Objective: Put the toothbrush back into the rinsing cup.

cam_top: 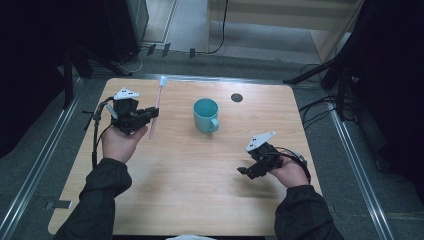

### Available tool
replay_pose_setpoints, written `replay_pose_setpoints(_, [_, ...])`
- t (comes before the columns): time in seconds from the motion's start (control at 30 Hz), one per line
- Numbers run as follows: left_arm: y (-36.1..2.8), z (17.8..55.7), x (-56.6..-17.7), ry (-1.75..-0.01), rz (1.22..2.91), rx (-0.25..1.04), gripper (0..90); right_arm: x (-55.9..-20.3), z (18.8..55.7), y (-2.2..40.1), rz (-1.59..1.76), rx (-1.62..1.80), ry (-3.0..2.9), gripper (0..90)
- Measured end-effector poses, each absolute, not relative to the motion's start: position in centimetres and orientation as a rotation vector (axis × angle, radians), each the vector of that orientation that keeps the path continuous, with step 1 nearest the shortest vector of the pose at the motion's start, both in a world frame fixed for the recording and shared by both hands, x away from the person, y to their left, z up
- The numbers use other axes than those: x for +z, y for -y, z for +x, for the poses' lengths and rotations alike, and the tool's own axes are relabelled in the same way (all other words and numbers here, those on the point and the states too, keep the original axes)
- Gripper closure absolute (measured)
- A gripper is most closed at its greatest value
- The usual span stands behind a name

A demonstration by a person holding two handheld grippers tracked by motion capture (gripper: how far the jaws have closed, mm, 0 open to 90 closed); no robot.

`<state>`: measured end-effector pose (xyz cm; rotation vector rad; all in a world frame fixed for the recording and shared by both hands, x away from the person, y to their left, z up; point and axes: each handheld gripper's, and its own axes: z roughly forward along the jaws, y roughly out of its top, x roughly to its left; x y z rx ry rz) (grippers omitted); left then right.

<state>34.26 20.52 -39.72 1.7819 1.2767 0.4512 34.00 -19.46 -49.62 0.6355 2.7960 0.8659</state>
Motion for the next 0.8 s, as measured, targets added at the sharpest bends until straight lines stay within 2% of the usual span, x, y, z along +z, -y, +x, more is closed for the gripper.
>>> replay_pose_setpoints(0.23, [-20.1, 35.6, -39.3, -1.279, 1.777, 0.448, 84.1, -49.6, 34.1, 19.4, 0.643, 0.888, -2.792, 20.8])
replay_pose_setpoints(0.8, [-16.4, 38.5, -37.5, -1.214, 1.767, 0.489, 84.1, -49.4, 34.0, 19.5, 0.633, 0.893, -2.784, 20.8])
